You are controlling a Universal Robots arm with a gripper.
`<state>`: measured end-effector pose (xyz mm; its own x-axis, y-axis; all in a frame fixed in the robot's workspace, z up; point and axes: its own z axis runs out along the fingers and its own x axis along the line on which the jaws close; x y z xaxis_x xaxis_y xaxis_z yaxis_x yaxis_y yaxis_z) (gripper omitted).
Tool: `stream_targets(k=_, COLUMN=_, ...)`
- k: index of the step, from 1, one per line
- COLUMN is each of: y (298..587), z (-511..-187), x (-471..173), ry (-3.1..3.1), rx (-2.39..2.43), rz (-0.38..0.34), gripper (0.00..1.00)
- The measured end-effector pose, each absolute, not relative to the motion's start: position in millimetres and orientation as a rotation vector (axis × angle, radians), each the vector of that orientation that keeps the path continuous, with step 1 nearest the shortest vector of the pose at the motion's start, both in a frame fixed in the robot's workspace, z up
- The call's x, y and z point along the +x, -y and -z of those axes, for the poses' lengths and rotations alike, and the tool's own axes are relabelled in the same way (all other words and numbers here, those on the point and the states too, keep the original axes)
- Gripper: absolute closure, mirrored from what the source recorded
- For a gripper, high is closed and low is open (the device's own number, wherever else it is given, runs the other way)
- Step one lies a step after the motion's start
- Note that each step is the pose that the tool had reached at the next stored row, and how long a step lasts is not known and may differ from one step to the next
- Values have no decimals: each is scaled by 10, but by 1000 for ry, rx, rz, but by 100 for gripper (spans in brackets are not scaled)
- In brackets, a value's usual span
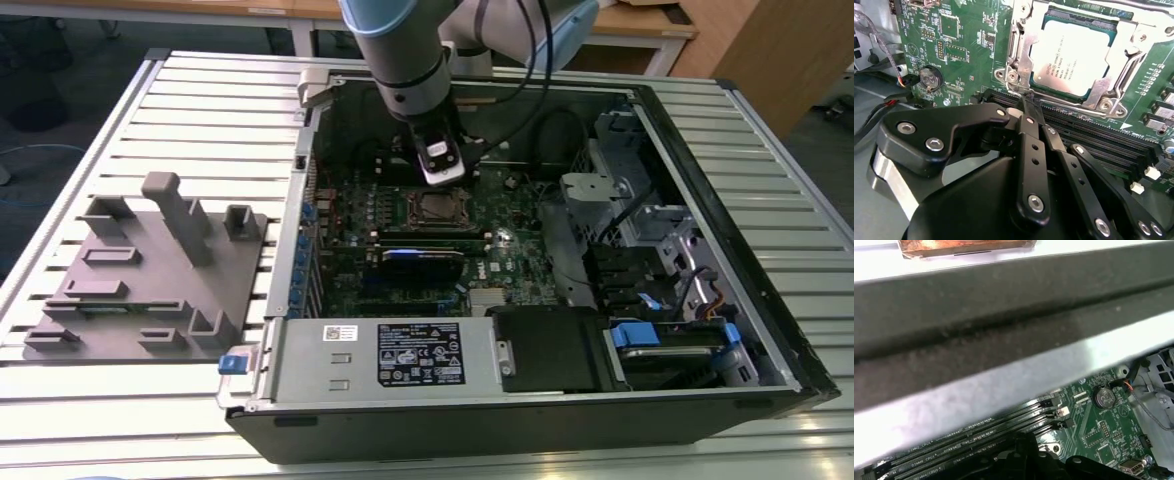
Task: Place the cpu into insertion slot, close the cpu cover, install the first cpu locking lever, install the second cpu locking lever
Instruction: 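Install the first cpu locking lever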
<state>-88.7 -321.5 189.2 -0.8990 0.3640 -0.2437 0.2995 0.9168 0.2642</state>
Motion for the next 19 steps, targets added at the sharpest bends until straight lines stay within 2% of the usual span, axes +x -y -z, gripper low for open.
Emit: stream_targets(k=19, y=3254, z=-1892, x=-866, ry=-2790, rx=500, rz=-352, gripper=90)
